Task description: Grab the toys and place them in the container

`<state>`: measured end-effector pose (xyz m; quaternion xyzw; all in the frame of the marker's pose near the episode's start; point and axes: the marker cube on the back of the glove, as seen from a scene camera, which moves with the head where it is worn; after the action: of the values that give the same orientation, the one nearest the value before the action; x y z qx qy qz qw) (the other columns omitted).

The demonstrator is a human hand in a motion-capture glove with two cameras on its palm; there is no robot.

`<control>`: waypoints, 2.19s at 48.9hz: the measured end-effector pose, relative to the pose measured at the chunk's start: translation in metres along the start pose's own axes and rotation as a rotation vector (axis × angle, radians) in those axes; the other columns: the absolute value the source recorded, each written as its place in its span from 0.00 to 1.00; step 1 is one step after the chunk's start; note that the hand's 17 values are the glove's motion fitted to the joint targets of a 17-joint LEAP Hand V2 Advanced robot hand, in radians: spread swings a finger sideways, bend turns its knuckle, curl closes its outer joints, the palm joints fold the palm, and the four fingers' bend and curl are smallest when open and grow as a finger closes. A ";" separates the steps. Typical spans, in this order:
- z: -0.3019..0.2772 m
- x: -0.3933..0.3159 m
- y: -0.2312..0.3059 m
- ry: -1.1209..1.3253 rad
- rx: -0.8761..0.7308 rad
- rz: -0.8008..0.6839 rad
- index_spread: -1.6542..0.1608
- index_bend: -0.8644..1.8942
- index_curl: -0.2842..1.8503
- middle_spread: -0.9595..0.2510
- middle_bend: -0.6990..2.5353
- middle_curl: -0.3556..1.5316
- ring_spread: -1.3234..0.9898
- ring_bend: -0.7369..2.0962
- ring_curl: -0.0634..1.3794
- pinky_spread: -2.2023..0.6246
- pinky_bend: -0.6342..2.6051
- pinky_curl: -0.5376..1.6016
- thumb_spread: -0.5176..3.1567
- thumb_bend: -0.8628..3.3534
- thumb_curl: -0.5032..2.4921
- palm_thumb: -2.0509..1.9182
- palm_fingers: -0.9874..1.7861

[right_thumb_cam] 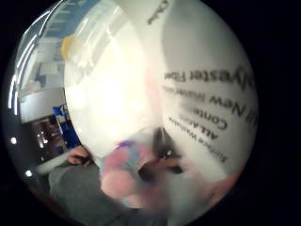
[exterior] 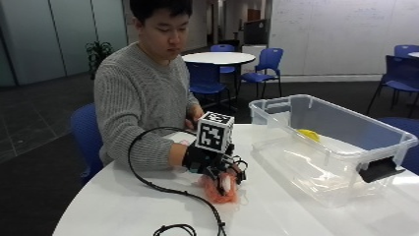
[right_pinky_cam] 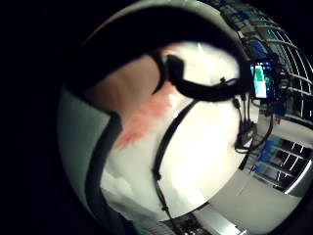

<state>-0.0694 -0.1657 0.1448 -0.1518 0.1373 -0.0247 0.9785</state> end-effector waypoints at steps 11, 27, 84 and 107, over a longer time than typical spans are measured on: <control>-0.004 0.007 -0.015 -0.047 0.207 -0.028 0.68 0.43 0.36 0.52 0.35 0.43 0.37 0.47 0.30 0.72 0.46 0.40 0.47 0.23 0.33 0.66 0.62; -0.045 -0.001 -0.022 -0.194 0.283 -0.066 0.71 0.52 0.47 0.48 0.43 0.52 0.31 0.50 0.37 0.65 0.44 0.41 0.38 0.24 0.41 0.69 0.73; -0.197 -0.185 -0.222 -0.200 0.125 -0.156 0.71 0.43 0.61 0.48 0.40 0.59 0.30 0.51 0.48 0.71 0.48 0.44 0.39 0.19 0.47 0.64 0.50; -0.192 -0.180 -0.167 -0.263 0.114 -0.268 0.70 0.36 0.42 0.61 0.26 0.44 0.47 0.35 0.37 0.80 0.47 0.42 0.47 0.20 0.34 0.53 0.30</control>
<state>-0.2966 -0.3643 0.0672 -0.1149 -0.0147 -0.1427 0.9830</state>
